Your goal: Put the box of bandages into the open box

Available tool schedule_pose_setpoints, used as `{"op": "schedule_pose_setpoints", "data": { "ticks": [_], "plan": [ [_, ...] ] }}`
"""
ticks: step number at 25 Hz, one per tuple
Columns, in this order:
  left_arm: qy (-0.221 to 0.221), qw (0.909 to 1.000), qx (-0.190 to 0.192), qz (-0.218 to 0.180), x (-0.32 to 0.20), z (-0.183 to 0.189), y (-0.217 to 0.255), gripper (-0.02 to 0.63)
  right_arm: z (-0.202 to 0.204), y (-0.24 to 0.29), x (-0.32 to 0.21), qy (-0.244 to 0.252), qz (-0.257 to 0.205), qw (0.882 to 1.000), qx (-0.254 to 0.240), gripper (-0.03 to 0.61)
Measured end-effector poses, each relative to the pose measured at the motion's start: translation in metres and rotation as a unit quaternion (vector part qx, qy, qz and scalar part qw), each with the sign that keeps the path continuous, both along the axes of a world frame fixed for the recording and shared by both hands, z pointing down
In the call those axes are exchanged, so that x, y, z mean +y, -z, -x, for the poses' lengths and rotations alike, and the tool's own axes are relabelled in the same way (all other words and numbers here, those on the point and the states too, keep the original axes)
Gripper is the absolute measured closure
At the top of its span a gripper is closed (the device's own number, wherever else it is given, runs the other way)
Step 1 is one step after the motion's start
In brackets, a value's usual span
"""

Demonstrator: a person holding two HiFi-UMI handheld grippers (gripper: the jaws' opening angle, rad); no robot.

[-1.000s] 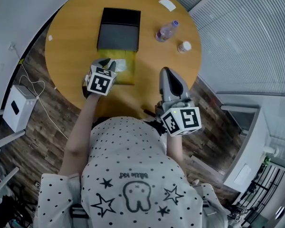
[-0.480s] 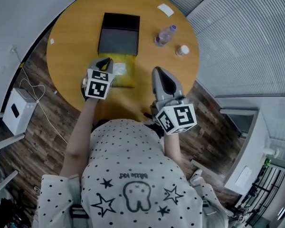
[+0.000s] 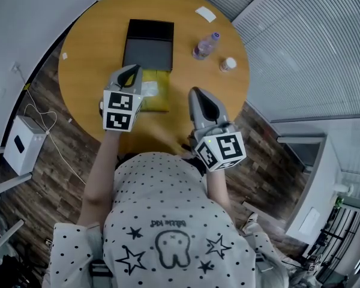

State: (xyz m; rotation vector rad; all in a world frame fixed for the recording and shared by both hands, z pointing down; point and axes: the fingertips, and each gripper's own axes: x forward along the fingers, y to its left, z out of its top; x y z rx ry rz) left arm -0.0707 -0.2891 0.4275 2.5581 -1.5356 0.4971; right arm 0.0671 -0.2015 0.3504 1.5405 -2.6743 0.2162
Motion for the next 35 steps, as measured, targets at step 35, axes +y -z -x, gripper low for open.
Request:
{"op": "schedule_pose_setpoints", "data": {
  "ticks": [35],
  "plan": [
    [0.011, 0.9891, 0.042, -0.141, 0.081, 0.01, 0.099, 0.604, 0.004, 0.0, 0.002, 0.002, -0.001, 1.0, -0.002, 0.574]
  ]
}}
